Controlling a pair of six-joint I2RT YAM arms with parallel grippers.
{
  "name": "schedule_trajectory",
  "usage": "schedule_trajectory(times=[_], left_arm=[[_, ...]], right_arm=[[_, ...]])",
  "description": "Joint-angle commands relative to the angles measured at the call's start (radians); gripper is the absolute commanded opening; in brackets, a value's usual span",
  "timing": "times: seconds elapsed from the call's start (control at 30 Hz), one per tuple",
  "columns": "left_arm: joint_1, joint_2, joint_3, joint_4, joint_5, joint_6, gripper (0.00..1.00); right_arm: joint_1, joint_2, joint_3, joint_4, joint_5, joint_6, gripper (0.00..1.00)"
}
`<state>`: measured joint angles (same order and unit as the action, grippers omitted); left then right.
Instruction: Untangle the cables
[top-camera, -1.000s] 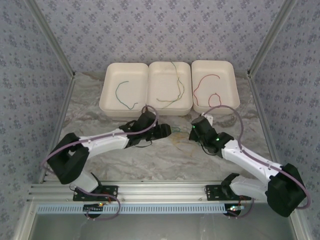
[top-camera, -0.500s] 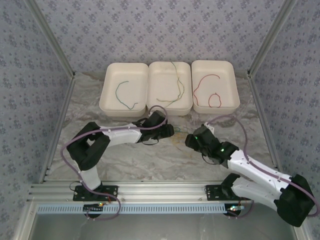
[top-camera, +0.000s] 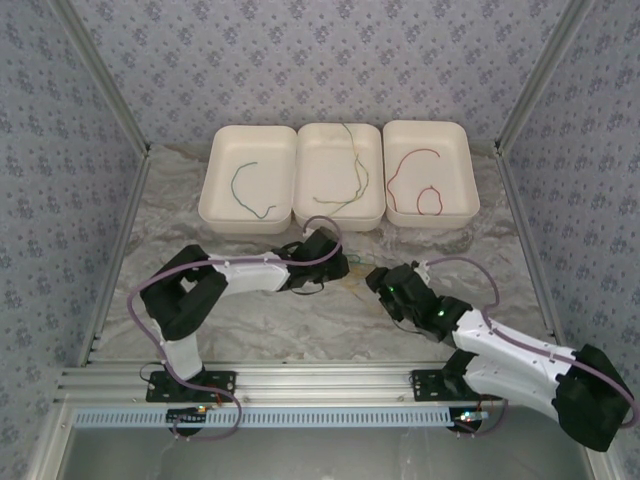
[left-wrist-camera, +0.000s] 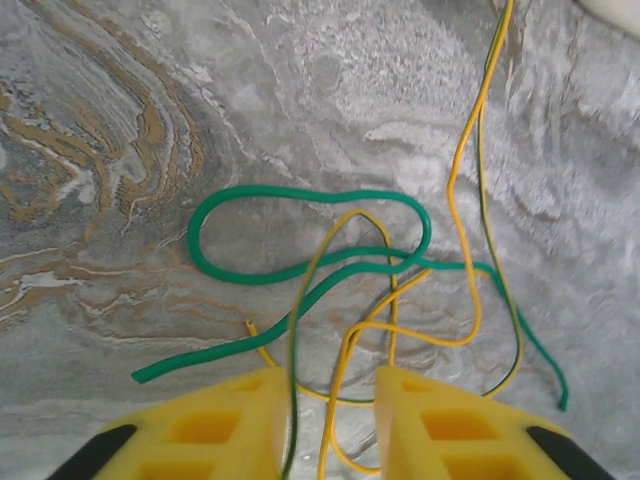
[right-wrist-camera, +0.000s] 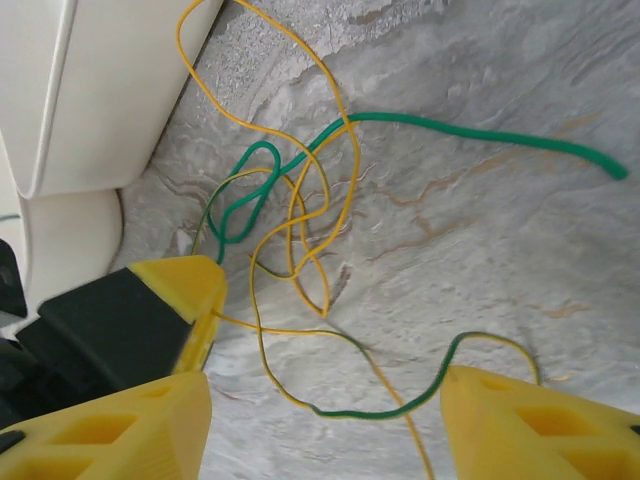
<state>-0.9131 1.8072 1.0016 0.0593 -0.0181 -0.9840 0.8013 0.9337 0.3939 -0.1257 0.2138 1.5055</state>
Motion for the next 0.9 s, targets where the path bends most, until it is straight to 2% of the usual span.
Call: schedule_trajectory(times=[0.0, 0.17, 0.27, 0.3, 0.33, 0.4, 0.63, 0.87], left_arm=[[-0.016, 0.025, -0.017, 0.055, -0.022, -0.012, 0.20], [-0.029, 0.001, -0.041, 0.069, -0.047, -0.016, 0.08], [-0.029, -0.029, -0.072, 0.084, -0.070, -0.028, 0.00], [-0.030, -0.044, -0.086, 0.089, -0.079, -0.034, 0.00], [-0.030, -0.061, -0.103, 0.092, -0.090, -0.037, 0.00], [-0.030, -0.100, -0.134, 0.090, -0.114, -0.042, 0.00], [-0.029, -0.351, -0.342, 0.073, -0.254, -0.109, 0.00], [0.002, -0.600, -0.441, -0.069, -0.334, -0.128, 0.00]], right_arm=[[0.009, 0.025, -0.013, 0.053, 0.042, 0.144, 0.62], [-0.015, 0.045, -0.035, 0.070, 0.063, 0.174, 0.57], [-0.045, 0.055, -0.033, 0.060, 0.076, 0.140, 0.36], [-0.058, 0.060, -0.030, 0.051, 0.074, 0.125, 0.28], [-0.083, 0.065, -0.030, 0.054, 0.062, 0.099, 0.14], [-0.124, 0.055, -0.021, 0.041, 0.054, 0.032, 0.00], [-0.170, -0.122, 0.061, -0.063, 0.109, -0.210, 0.00], [-0.238, -0.157, 0.195, -0.074, 0.064, -0.342, 0.00]])
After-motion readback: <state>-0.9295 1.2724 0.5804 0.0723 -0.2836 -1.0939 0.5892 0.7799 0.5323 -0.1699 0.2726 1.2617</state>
